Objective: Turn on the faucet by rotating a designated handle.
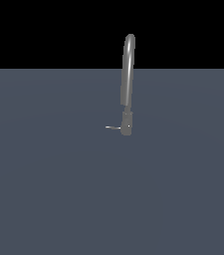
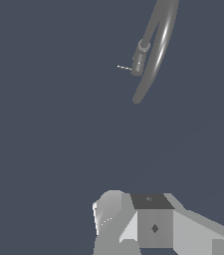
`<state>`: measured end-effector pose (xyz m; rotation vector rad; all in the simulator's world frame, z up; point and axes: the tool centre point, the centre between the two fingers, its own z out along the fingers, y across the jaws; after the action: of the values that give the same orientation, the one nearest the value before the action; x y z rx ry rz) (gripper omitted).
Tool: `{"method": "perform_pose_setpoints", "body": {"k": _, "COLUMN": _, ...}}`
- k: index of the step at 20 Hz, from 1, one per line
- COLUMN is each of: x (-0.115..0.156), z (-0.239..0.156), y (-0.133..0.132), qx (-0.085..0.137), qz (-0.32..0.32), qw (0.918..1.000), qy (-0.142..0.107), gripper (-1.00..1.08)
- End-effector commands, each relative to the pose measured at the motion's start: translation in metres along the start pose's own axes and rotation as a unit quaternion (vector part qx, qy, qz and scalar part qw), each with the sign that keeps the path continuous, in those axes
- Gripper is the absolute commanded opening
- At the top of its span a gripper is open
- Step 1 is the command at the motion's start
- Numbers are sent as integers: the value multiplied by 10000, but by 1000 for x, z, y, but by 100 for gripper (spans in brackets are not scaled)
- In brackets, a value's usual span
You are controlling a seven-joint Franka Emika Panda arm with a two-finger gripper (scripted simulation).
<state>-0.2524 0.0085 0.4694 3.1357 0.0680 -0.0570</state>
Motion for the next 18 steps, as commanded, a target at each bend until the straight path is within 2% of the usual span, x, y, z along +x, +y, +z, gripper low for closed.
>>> {"method": "perform_pose_setpoints", "body": {"k": 1, "x": 0, "z": 0, "y": 0, "qx": 0, "qz": 0, "qw": 10000, "qy": 0, "gripper": -100}}
{"method": "perform_pose_setpoints", "body": {"k": 6, "x": 3, "z": -6, "y": -5, "qx": -35, "qz": -22, "qw": 10000, "qy": 64, "gripper": -100}}
{"method": "perform_pose_setpoints", "body": {"k": 11, "x": 7, "z": -12, "y": -8, "qx": -182, "qz": -16, "qw": 9997, "qy": 149, "gripper": -100}}
{"method": "perform_pose_setpoints", "body": {"k": 15, "x": 7, "z": -13, "y": -4, "qx": -402, "qz": 37, "qw": 9990, "qy": 192, "gripper": -100}}
{"method": "perform_pose_setpoints", "body": {"k": 18, "x": 7, "z": -15, "y": 1, "qx": -665, "qz": 98, "qw": 9974, "qy": 246, "gripper": -100}}
